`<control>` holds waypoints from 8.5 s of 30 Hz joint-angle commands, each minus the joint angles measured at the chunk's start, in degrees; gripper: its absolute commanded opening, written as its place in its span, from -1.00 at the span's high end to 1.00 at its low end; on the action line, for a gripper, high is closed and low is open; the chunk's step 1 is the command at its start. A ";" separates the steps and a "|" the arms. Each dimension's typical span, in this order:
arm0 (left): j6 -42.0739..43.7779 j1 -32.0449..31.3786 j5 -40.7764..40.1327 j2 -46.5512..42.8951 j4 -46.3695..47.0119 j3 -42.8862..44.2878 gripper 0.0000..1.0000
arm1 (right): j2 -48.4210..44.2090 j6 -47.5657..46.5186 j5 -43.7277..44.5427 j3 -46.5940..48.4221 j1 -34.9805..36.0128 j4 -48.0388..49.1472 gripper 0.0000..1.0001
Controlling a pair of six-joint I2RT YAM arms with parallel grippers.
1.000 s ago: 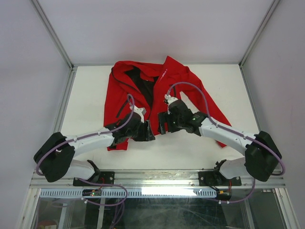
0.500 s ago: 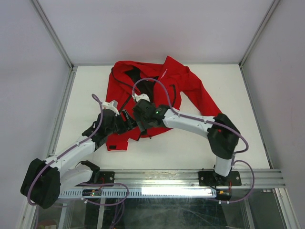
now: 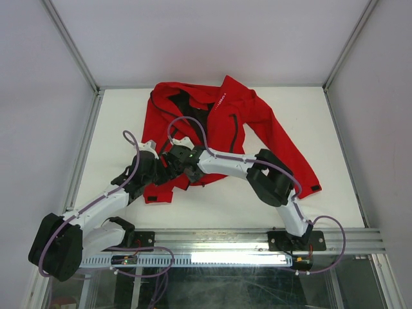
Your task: Zip up the jacket
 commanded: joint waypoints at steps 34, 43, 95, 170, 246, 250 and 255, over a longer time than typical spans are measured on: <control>2.94 -0.02 4.80 0.73 2.79 2.83 -0.36 | -20.95 3.19 -18.88 -22.60 -13.56 19.15 0.68; 1.41 -0.15 10.95 3.97 6.28 4.17 -0.37 | -27.25 6.04 -44.89 -38.03 -24.02 38.81 1.00; -12.75 -11.09 21.60 31.06 35.65 9.90 0.23 | -43.97 35.03 -54.95 -67.40 -29.70 76.11 1.00; 7.60 -8.68 36.05 9.07 55.99 -1.15 1.00 | -51.56 11.15 -73.95 -65.65 -29.49 85.18 -0.33; 24.21 -7.52 -6.63 42.07 -40.73 34.08 0.07 | -54.98 5.86 -63.09 -69.82 -26.14 82.35 1.00; 23.28 -7.97 -3.81 42.34 -38.13 34.53 0.48 | -56.31 4.74 -61.46 -69.71 -26.14 79.88 1.00; 22.12 -8.10 -2.32 35.56 -39.78 35.95 0.66 | -59.09 3.59 -60.07 -69.37 -26.14 75.34 1.00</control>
